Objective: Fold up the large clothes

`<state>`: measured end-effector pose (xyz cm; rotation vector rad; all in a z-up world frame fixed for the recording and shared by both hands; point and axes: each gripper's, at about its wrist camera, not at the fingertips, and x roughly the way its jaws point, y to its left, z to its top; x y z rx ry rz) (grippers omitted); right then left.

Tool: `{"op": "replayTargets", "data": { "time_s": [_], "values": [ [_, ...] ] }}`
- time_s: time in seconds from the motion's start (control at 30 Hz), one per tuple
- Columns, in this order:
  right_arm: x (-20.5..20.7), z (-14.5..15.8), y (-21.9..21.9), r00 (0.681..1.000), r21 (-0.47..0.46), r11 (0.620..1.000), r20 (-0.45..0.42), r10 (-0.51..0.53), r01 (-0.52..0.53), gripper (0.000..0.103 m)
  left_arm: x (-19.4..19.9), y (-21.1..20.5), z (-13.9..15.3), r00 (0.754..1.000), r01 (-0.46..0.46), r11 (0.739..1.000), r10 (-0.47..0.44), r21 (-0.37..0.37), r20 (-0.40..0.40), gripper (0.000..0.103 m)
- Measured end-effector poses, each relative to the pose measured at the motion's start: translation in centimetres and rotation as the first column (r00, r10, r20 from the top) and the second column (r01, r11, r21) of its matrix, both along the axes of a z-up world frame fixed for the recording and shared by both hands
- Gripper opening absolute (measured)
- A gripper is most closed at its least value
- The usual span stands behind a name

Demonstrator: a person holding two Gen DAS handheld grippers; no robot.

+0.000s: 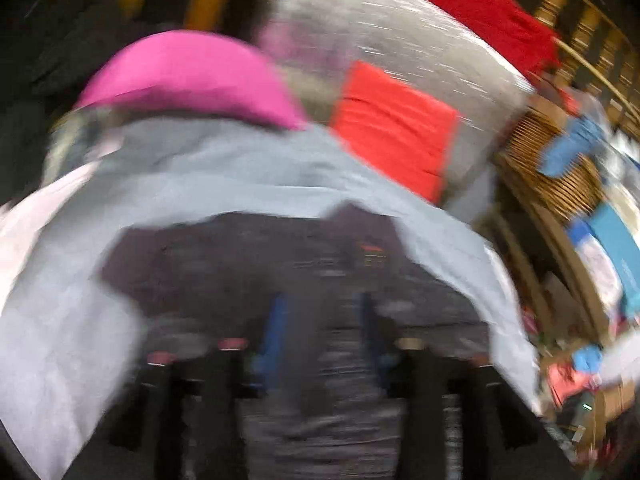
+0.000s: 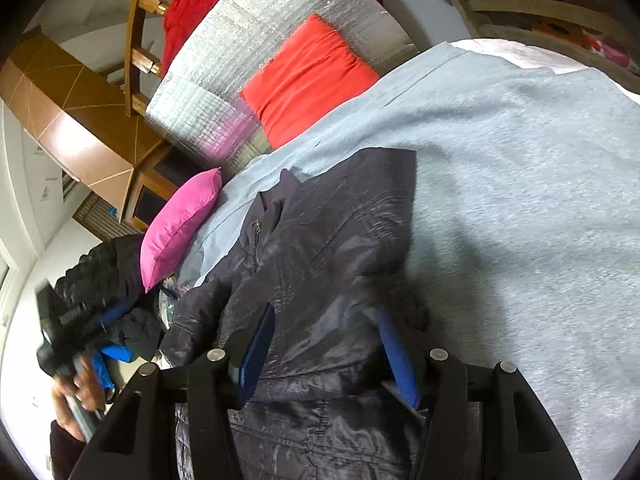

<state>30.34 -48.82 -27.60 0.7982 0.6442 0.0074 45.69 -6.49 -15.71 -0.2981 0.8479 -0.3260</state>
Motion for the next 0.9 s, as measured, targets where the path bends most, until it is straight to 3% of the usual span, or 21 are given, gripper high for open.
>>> {"op": "replayTargets", "data": {
  "time_s": [0.1,0.23,0.37,0.47,0.6,0.67,0.73,0.77,0.9],
  "values": [
    [0.0,-0.2,-0.2,1.0,0.014,1.0,-0.007,-0.004,0.004,0.059,1.4,7.9,-3.7,0.981,-0.172,0.984,0.166,-0.051,-0.101,0.058],
    [0.8,0.0,1.1,1.0,-0.021,1.0,-0.014,0.005,-0.005,0.068,3.1,14.1,-8.3,0.933,-0.298,0.948,0.265,-0.114,-0.244,0.058],
    [1.8,0.1,2.9,1.0,-0.056,0.998,-0.004,0.019,-0.02,0.068,4.7,15.2,-11.4,0.921,-0.323,0.915,0.245,-0.24,-0.303,0.058],
    [2.3,0.7,4.2,0.999,-0.097,0.995,0.042,0.034,-0.03,0.068,5.8,14.5,-13.0,0.917,-0.318,0.902,0.214,-0.294,-0.336,0.058],
    [3.2,0.9,5.4,0.998,-0.181,0.983,0.048,0.043,-0.034,0.068,7.0,13.8,-14.9,0.908,-0.337,0.85,0.179,-0.405,-0.379,0.057],
    [3.6,0.5,5.4,0.998,-0.184,0.982,0.032,0.048,-0.041,0.068,7.2,13.6,-15.0,0.907,-0.353,0.837,0.197,-0.417,-0.373,0.056],
    [3.9,0.1,5.3,0.998,-0.175,0.983,0.02,0.051,-0.047,0.068,7.2,13.6,-14.9,0.908,-0.371,0.83,0.228,-0.417,-0.352,0.048],
    [3.9,0.1,5.3,0.998,-0.174,0.983,0.019,0.054,-0.05,0.068,7.1,13.8,-14.8,0.907,-0.376,0.833,0.241,-0.406,-0.345,0.036],
    [3.9,0.2,5.2,0.997,-0.166,0.984,0.016,0.071,-0.068,0.068,7.1,13.3,-12.7,0.917,-0.376,0.852,0.287,-0.364,-0.276,0.021]
  ]
}}
